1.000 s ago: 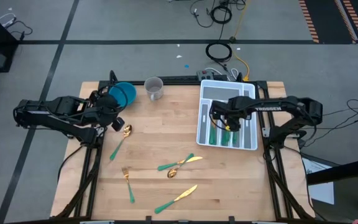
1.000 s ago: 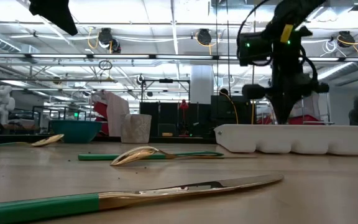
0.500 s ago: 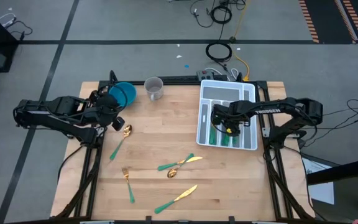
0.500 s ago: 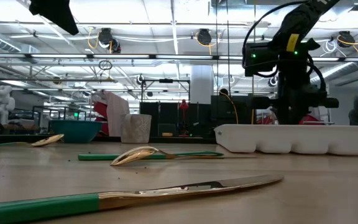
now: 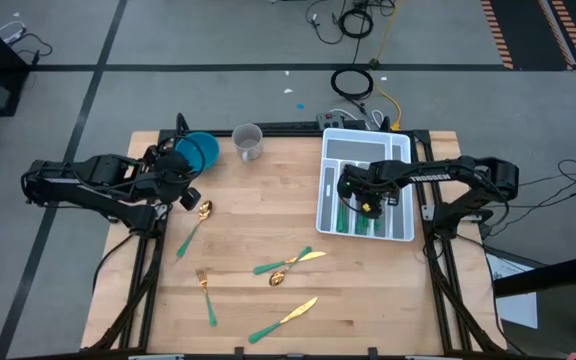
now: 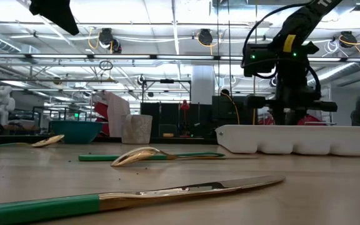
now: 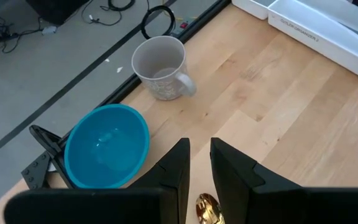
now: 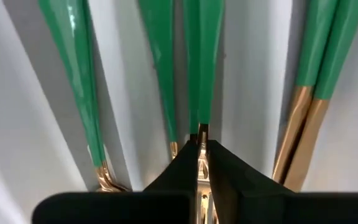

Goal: Sort silverware
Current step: Put the green fork into the white cutlery tray, then put the green spoon into the white cutlery tray

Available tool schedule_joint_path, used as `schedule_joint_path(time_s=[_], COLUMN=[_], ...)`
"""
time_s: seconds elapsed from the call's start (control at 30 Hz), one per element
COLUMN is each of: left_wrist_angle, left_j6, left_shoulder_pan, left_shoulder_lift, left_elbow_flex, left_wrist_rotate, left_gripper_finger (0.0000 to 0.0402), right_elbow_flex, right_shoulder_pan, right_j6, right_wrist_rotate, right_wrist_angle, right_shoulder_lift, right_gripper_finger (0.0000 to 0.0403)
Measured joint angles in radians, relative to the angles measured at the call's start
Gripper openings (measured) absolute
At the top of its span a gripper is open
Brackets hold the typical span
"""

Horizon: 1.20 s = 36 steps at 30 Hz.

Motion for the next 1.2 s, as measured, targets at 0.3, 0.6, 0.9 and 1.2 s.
schedule_joint_path(time_s=[0.3,0.6,0.9,1.2], left_wrist_angle=[0.000,0.013,0.262,0.595], left_j6=[0.001,0.000,0.012,0.024], left_shoulder_pan=[0.000,0.000,-0.001,0.000], left_shoulder_lift=[0.000,0.000,0.018,0.263], left_elbow_flex=[0.000,0.000,0.000,0.001], left_wrist_rotate=[0.032,0.182,0.252,0.452], left_gripper_finger=[0.0073,0.0073,0.0073,0.0073], right_elbow_flex=[0.000,0.045,0.304,0.720], right_shoulder_pan=[-0.006,-0.007,-0.007,0.020], right_j6=[0.097,0.283,0.496,1.210], right_wrist_rotate=[0.000,0.035,0.042,0.033], right_wrist_angle=[0.010,-0.017,-0.179,-0.607], right_shoulder_lift=[0.000,-0.027,-0.101,-0.127], right_gripper_finger=[0.0070,0.0116,0.0121,0.0121])
